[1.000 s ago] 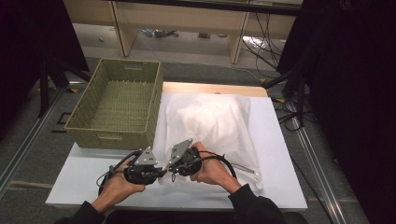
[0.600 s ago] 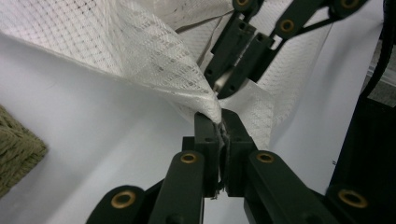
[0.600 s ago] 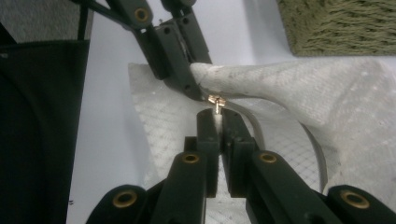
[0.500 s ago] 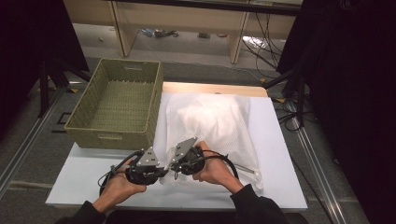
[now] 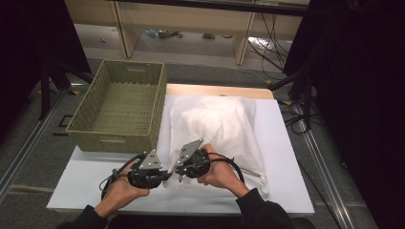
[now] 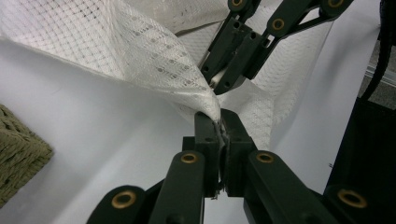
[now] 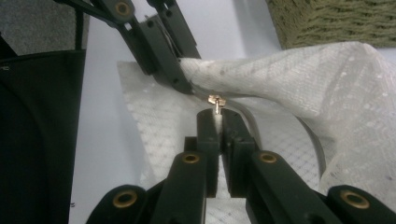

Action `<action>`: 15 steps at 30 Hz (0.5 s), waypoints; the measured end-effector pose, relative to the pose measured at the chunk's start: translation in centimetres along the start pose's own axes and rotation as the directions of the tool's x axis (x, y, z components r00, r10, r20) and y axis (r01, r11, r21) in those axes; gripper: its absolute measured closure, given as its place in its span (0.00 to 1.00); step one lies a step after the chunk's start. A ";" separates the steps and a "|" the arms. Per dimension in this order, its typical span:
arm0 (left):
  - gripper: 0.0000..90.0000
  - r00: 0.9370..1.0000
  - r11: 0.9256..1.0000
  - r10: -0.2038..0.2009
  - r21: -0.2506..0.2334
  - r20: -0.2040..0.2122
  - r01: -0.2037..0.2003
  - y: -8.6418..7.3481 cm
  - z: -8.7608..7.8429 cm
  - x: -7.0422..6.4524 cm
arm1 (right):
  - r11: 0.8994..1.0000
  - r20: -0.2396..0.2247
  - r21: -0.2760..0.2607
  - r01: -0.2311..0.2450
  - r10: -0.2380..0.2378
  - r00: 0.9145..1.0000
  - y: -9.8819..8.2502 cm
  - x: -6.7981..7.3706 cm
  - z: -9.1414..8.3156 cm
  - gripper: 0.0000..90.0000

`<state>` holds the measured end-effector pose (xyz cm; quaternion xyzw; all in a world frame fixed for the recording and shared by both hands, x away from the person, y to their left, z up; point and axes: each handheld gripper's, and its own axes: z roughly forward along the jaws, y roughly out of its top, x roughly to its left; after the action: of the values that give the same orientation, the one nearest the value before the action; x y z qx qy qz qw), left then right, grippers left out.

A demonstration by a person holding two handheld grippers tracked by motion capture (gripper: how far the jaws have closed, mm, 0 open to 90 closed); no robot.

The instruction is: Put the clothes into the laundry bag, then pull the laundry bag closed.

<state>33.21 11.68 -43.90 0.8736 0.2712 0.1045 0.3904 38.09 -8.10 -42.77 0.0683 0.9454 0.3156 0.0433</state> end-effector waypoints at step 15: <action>0.97 1.000 1.000 -0.016 -0.024 0.001 0.016 -0.2 -0.8 0.1 | 0.999 0.027 -0.010 -0.039 0.039 0.999 -0.4 -0.5 -0.6 0.97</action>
<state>32.86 12.39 -43.51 0.8667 0.2767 0.1045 0.4018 38.52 -8.83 -42.55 0.0908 0.9417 0.3200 0.0503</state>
